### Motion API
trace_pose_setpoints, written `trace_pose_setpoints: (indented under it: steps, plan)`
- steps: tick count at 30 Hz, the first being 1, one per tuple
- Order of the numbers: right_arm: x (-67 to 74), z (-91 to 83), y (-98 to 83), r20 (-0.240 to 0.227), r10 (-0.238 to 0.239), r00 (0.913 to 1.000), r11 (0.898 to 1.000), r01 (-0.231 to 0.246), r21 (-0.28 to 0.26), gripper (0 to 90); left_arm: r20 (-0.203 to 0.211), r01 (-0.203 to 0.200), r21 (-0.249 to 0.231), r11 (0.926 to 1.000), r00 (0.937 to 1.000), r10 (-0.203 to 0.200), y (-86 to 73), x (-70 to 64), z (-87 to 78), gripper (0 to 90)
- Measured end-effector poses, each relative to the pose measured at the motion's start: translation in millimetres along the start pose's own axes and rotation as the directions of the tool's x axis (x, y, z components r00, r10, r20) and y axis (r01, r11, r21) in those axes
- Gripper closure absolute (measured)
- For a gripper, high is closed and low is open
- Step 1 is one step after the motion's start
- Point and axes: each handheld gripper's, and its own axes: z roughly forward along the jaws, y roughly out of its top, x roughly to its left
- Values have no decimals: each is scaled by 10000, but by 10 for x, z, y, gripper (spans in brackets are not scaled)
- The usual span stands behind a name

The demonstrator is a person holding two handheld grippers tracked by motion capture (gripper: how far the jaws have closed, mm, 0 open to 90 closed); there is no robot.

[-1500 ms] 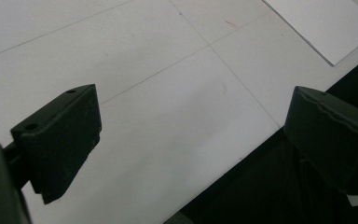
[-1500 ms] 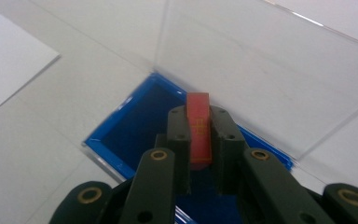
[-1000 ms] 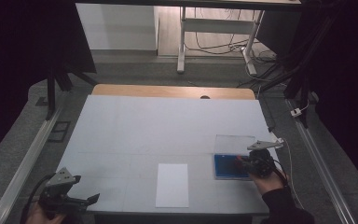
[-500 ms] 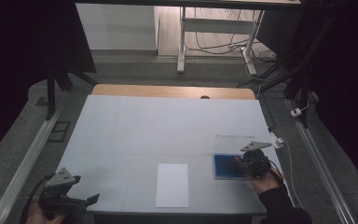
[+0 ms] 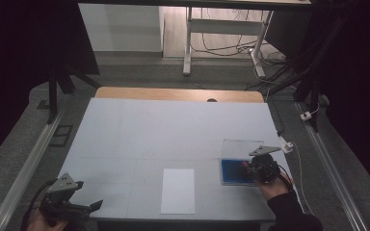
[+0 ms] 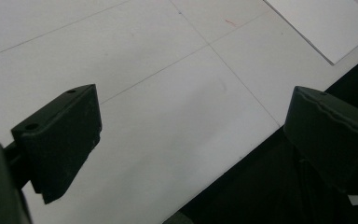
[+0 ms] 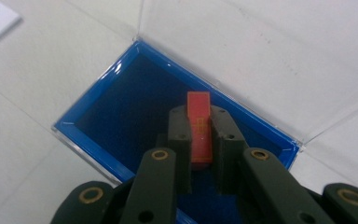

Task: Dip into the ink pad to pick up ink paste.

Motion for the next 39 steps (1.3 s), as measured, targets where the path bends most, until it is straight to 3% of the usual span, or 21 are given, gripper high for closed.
trace_pose_setpoints:
  steps: [3,6,8,21,39]
  plan:
    - [37,1,7,189,-251,9995,9997,250,41,809,-2,-14,3,10000,10000,14,2,-2,2,45]
    - [-52,-7,-31,-268,407,9988,9990,-412,-166,808,11,2,-19,10000,10000,-2,2,-1,1,45]
    - [-90,-9,-52,-482,578,9972,9978,-593,-294,807,22,16,-18,10000,10000,-15,1,2,0,45]
    - [-50,-34,-18,-260,122,9996,9995,-129,-283,805,16,18,-30,10000,10000,-18,-6,1,-8,45]
    - [24,-217,-19,-830,114,9965,9911,-222,-1310,804,15,-1,-80,10000,10000,1,-11,-4,-14,46]
